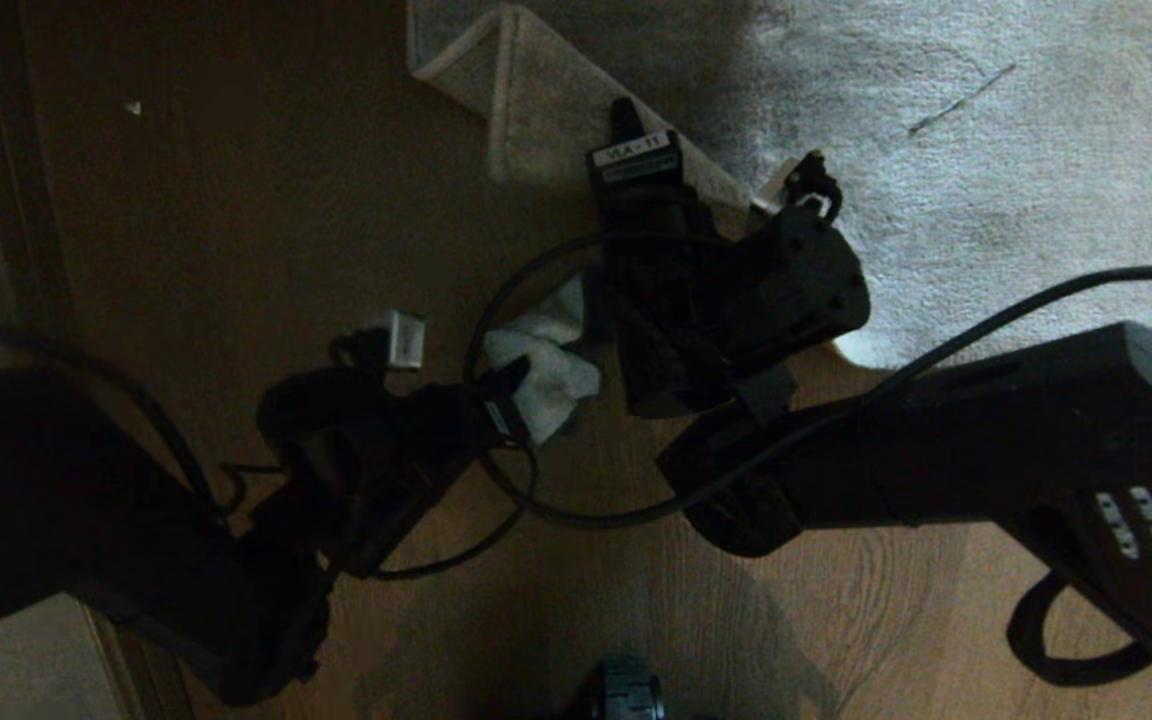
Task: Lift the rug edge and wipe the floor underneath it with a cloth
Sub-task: Wipe the floor under the carpet with a rag
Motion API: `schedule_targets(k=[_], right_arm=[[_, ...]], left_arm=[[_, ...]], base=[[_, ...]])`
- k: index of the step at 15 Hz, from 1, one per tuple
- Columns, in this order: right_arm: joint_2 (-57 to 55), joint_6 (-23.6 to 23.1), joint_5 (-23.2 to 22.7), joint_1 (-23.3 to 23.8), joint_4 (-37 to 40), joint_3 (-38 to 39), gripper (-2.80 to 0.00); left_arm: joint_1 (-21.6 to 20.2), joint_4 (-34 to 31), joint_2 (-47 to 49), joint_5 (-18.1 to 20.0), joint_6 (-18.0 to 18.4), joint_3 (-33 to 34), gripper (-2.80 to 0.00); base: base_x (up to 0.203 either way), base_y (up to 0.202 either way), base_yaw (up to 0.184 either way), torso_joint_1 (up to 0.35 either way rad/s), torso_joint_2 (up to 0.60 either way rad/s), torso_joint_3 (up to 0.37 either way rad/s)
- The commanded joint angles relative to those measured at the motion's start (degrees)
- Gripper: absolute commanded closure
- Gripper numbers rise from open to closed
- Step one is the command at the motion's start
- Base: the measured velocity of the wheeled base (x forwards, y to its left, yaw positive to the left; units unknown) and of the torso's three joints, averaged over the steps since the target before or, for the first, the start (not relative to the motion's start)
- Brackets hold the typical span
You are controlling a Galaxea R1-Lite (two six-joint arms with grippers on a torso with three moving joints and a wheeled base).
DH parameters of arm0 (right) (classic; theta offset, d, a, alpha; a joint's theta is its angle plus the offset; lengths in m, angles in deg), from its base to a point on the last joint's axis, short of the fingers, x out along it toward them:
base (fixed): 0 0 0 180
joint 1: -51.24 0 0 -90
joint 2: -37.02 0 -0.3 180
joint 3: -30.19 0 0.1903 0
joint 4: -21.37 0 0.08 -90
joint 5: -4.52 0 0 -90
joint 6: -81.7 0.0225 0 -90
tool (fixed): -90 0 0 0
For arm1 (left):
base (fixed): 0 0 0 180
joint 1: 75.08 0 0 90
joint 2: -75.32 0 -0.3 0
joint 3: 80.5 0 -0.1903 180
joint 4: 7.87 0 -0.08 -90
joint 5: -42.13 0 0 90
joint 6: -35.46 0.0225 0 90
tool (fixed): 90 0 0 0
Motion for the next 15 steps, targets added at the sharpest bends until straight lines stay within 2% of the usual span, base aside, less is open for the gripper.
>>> schedule_targets(k=[1, 6, 15], right_arm=[[-0.31, 0.25, 0.16, -0.01, -2.74, 0.01, 0.00], [-0.31, 0.25, 0.16, -0.01, -2.74, 0.01, 0.00], [-0.31, 0.25, 0.16, -0.10, -2.74, 0.01, 0.00]], left_arm=[[-0.93, 0.57, -2.02, 0.01, -0.14, 0.15, 0.00], [-0.95, 0.57, -7.22, 0.02, -0.02, 2.57, 0.00], [-1.63, 0.75, -19.12, 0.04, 4.25, 18.82, 0.00]], base=[[0.000, 0.000, 0.000, 0.000, 0.00, 0.000], [0.000, 0.000, 0.000, 0.000, 0.00, 0.000], [0.000, 0.000, 0.000, 0.000, 0.00, 0.000]])
